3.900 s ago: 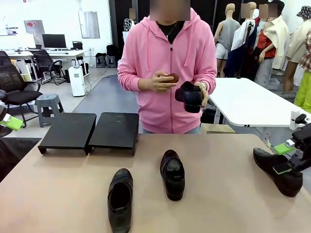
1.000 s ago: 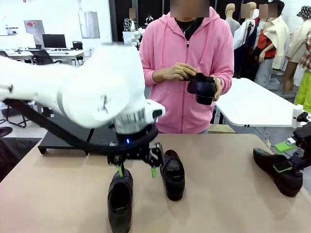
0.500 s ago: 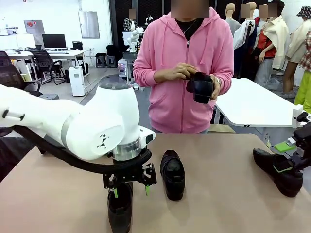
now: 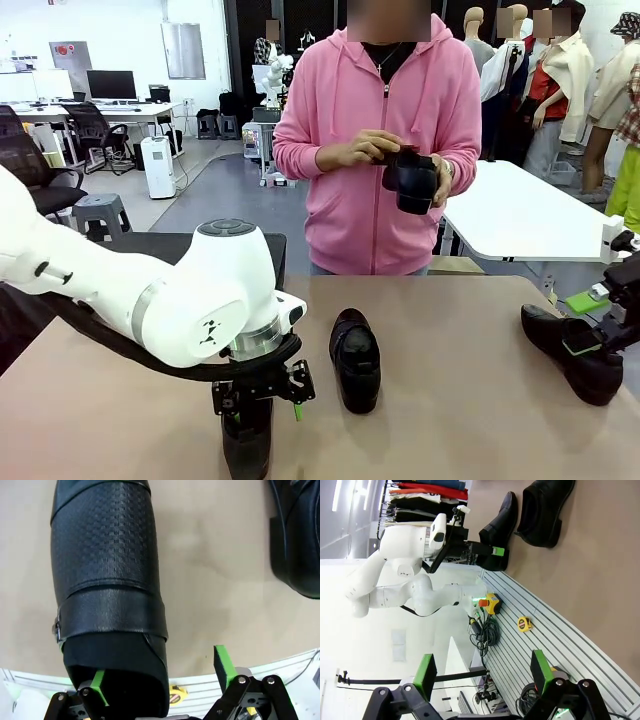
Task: Organize the shoes by placing them on the stand.
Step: Place the Shoe from the middle of the table onto the Shoes Stand.
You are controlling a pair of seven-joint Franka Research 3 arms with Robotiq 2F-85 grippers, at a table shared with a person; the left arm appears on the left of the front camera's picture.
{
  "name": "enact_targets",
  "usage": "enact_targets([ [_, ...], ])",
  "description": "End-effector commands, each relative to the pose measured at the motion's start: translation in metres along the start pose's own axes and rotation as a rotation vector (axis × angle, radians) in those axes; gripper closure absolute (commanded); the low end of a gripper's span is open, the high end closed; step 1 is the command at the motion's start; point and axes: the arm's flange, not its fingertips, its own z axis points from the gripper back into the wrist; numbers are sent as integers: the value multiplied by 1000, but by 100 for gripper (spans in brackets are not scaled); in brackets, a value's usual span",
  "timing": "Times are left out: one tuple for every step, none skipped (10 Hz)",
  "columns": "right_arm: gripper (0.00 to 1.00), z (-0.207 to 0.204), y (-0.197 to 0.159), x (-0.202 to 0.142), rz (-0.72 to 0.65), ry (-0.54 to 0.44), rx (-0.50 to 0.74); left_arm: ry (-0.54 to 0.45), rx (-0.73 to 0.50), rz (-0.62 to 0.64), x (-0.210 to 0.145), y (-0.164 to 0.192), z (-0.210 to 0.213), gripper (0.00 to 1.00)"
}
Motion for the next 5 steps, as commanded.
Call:
enact_targets([
  [0,2,2,2,30,-13,22,-48,30,19,-2,-4,-2,60],
  [0,2,2,2,30,-13,22,-61,37,21,-2,-5,-3,100],
  [0,2,2,2,30,-13,22,-61,38,26,-3,-5,-3,100],
  [0,2,2,2,30,-13,22,-56,40,30,-2,-5,-4,100],
  [0,2,2,2,30,-13,22,-54,45,37,-3,-5,-7,100],
])
